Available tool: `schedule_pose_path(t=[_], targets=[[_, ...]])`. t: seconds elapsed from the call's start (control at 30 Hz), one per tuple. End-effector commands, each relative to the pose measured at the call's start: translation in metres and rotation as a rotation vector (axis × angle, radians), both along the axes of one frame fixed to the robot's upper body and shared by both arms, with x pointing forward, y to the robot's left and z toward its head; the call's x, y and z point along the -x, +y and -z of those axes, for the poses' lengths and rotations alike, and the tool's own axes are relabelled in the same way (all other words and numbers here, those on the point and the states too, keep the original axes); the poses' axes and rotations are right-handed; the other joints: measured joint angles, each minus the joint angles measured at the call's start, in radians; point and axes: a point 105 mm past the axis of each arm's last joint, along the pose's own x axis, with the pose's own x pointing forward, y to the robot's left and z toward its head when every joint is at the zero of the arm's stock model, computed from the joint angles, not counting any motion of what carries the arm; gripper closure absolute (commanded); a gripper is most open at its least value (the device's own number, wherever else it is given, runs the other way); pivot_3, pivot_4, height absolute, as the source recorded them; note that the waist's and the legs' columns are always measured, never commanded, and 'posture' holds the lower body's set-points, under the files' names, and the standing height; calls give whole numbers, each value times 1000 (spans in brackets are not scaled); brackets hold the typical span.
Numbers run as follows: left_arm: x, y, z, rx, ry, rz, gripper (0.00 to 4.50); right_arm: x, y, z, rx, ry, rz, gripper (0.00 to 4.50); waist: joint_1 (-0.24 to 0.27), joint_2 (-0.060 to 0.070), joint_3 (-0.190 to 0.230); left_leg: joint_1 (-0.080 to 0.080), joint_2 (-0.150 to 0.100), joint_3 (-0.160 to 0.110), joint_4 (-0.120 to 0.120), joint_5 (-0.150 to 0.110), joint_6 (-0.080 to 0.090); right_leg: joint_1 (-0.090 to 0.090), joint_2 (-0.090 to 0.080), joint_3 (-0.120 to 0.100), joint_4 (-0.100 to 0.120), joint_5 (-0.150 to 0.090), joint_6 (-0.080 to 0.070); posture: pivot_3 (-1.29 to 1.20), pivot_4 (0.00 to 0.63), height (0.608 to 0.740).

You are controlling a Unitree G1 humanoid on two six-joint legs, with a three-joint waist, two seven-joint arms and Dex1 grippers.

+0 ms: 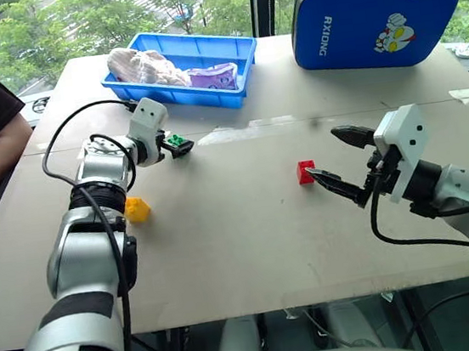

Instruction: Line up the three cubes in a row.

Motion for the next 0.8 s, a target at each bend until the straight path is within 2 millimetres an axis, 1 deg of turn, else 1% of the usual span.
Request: schedule_pose_path(t=[0.03,0.07,0.13,0.2,0.27,0.3,0.37,0.43,0.47,0.5,0.53,0.6,0.73,0.8], targets=[[-1,-3,-3,-32,8,37,1771,6,-1,-8,2,-44,14,98,1,0,0,0,0,0,0,0,0,0,0,0,0,0,0,0,150,740],[-1,-3,-1,-36,10,40,2435,6,-1,-7,4,-42,14,98,1,-1,0,0,0,0,0,0,0,0,0,0,0,0,0,0,150,740],[-1,-7,-4,-19,-5,64,3206,7,-1,-6,5,-38,16,98,1,-2,-1,0,0,-1,0,0,0,0,0,0,1,0,0,0,150,740],[0,-12,-9,0,-27,111,3165,8,-3,-3,11,-33,16,98,1,-2,-1,0,0,-1,0,0,0,0,0,0,1,0,0,0,150,740],[4,-24,-20,62,-41,213,3165,9,-6,-1,20,-27,15,98,1,-2,-1,0,0,-1,0,0,0,0,0,0,1,0,0,0,150,740],[9,-30,-25,73,-44,293,3165,10,-7,1,24,-16,8,98,1,-2,0,0,0,-1,1,0,0,0,0,0,1,0,0,0,150,740],[24,-45,-29,48,-30,488,3165,18,-11,8,52,17,-38,98,1,-2,0,0,0,-1,1,0,0,0,0,0,1,0,0,0,150,740],[41,-60,-28,55,20,641,3165,25,-15,14,74,43,-75,98,3,-2,0,-2,0,-2,1,0,0,0,0,0,0,0,0,0,150,740],[50,-68,-23,24,36,711,3165,29,-19,17,87,54,-92,98,2,-2,0,-2,0,-2,1,0,0,0,0,0,0,0,0,0,150,740],[56,-73,-20,-1,46,754,3165,31,-21,19,95,59,-103,98,1,-2,0,-2,1,-2,1,0,0,-1,0,0,0,0,0,0,150,740],[63,-84,-17,-4,62,795,3165,35,-26,21,116,64,-121,98,1,-2,0,-2,1,-2,1,0,1,0,0,0,0,0,0,0,150,740],[73,-103,-12,-6,75,841,3165,40,-35,23,149,69,-144,98,2,-2,0,-1,0,-5,1,0,1,0,0,1,0,0,0,0,150,740],[80,-119,-6,-14,98,858,3165,44,-46,21,139,84,-160,98,3,-3,0,-2,0,-10,4,0,1,1,0,0,1,-1,2,0,150,740],[80,-126,-3,-18,108,854,3165,48,-48,20,142,75,-180,98,2,-3,0,0,0,-10,5,0,1,2,1,0,2,-4,1,0,150,740]])
